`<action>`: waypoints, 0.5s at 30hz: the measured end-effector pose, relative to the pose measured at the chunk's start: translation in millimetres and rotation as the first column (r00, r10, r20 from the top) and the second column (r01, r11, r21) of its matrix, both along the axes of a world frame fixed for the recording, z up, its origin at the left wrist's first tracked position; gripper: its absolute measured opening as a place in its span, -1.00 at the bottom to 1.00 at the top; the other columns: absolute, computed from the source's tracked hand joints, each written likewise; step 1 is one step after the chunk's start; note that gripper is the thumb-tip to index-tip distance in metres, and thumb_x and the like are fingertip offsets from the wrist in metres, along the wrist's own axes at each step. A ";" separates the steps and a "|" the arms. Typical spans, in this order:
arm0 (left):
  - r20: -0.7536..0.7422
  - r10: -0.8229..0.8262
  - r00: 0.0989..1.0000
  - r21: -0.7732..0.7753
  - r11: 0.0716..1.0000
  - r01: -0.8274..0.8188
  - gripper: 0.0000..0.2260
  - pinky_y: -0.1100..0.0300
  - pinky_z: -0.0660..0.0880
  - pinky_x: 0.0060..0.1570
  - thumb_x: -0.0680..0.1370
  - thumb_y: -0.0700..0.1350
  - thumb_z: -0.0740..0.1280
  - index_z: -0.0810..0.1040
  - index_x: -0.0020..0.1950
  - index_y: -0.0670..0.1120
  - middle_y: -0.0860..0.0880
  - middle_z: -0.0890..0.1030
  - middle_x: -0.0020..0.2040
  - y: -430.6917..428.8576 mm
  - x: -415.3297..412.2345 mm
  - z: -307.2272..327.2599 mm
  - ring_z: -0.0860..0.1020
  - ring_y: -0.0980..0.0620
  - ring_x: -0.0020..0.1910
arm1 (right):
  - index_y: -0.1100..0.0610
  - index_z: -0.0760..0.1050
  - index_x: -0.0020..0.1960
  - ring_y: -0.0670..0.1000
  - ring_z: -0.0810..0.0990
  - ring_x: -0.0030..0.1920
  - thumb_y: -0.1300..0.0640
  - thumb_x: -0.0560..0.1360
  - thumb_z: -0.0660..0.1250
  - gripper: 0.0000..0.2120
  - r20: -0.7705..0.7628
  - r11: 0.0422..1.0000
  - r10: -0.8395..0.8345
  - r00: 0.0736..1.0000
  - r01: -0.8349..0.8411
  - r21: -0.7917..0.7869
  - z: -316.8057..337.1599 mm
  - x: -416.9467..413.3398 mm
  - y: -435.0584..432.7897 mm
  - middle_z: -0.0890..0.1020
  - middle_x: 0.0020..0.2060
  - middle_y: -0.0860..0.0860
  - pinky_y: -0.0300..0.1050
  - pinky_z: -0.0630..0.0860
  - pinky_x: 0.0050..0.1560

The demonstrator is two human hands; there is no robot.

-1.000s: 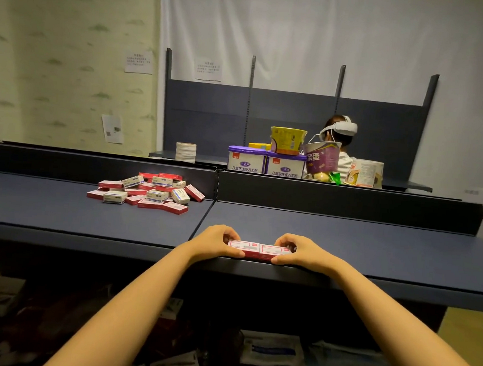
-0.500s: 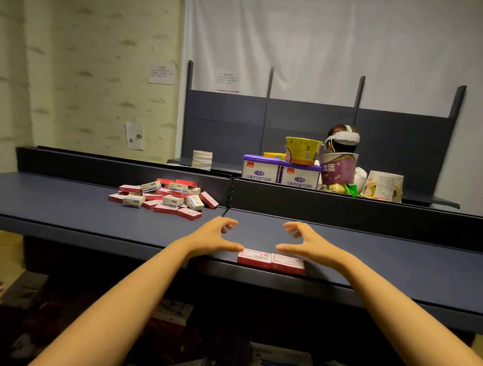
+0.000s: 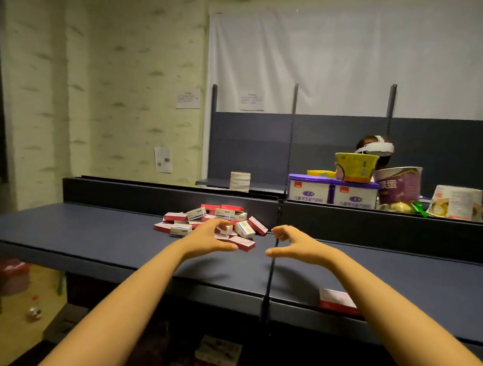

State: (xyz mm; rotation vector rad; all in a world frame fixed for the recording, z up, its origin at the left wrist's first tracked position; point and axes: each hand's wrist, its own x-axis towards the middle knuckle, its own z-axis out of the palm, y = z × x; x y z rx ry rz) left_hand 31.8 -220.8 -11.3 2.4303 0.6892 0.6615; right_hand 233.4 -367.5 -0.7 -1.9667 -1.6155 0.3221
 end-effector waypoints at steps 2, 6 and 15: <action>-0.022 -0.011 1.000 0.010 1.000 0.012 -0.36 0.16 0.38 0.24 0.41 0.09 0.44 0.31 0.41 -0.04 -0.05 0.40 0.38 32.1 -4.3 2.6 0.41 0.02 0.28 | 0.09 0.21 0.43 0.03 0.37 0.33 -0.09 0.41 0.40 -0.31 -0.017 1.000 -0.025 1.000 0.025 -0.004 0.3 -4.7 27.8 0.32 0.39 0.07 -0.08 0.36 0.30; -0.031 -0.033 0.999 -0.010 0.999 0.033 -0.37 0.21 0.50 0.09 0.41 0.03 0.46 0.31 0.40 -0.07 -0.06 0.40 0.36 90.1 -5.6 6.4 0.43 0.06 0.18 | 0.10 0.21 0.42 0.04 0.37 0.32 -0.06 0.42 0.40 -0.32 -0.053 0.997 -0.081 0.995 0.080 -0.018 4.1 -10.4 74.0 0.33 0.39 0.08 -0.14 0.35 0.25; -0.021 -0.007 1.000 -0.048 0.999 0.006 -0.46 0.23 0.39 0.10 0.41 0.09 0.44 0.43 0.29 -0.10 -0.06 0.52 0.24 141.1 49.1 -5.6 0.49 0.01 0.18 | 0.11 0.21 0.42 0.03 0.38 0.31 -0.05 0.39 0.43 -0.30 -0.082 0.974 -0.217 0.973 0.210 -0.082 -4.7 3.8 123.2 0.33 0.39 0.09 -0.13 0.37 0.25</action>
